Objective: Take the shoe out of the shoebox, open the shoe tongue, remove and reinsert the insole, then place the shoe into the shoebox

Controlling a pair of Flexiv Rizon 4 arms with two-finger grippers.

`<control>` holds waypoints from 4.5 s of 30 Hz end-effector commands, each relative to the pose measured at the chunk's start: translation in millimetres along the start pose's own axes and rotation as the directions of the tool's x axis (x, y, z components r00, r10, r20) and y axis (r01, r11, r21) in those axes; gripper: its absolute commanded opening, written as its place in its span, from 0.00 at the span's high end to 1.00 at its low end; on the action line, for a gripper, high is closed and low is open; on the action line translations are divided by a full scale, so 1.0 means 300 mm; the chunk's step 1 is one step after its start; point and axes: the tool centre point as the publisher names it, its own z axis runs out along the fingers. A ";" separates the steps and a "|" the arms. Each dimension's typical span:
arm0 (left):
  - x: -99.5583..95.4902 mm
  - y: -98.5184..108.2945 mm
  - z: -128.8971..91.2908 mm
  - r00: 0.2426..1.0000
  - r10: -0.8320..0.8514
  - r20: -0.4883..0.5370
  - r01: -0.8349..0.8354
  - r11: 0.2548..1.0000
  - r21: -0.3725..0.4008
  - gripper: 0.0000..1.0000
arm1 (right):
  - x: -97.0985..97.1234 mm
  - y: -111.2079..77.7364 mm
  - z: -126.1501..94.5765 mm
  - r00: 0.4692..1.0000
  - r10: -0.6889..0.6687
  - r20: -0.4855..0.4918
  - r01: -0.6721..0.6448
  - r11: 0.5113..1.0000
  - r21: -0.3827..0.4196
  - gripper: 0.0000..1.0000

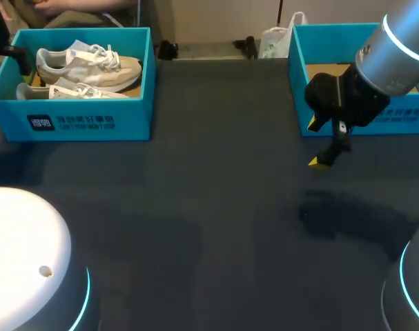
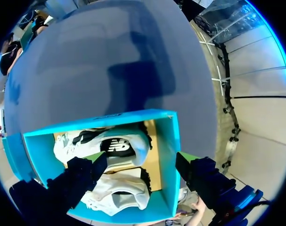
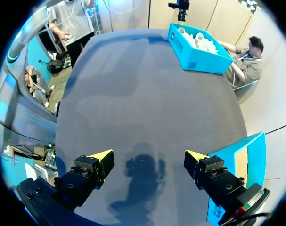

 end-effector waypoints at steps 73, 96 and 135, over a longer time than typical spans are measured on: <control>0.035 0.039 0.225 0.996 0.038 -0.076 -0.031 0.996 0.085 1.00 | 0.001 0.001 0.004 1.000 0.001 0.001 -0.001 1.000 0.002 0.00; 0.097 0.107 -0.019 0.988 0.090 -0.125 -0.080 0.993 0.082 1.00 | 0.001 0.001 0.004 1.000 0.001 0.001 -0.001 1.000 0.002 0.00; 0.063 0.099 -0.354 0.984 0.126 -0.123 -0.118 0.991 0.068 1.00 | 0.001 0.001 0.004 1.000 0.001 0.001 -0.001 1.000 0.002 0.00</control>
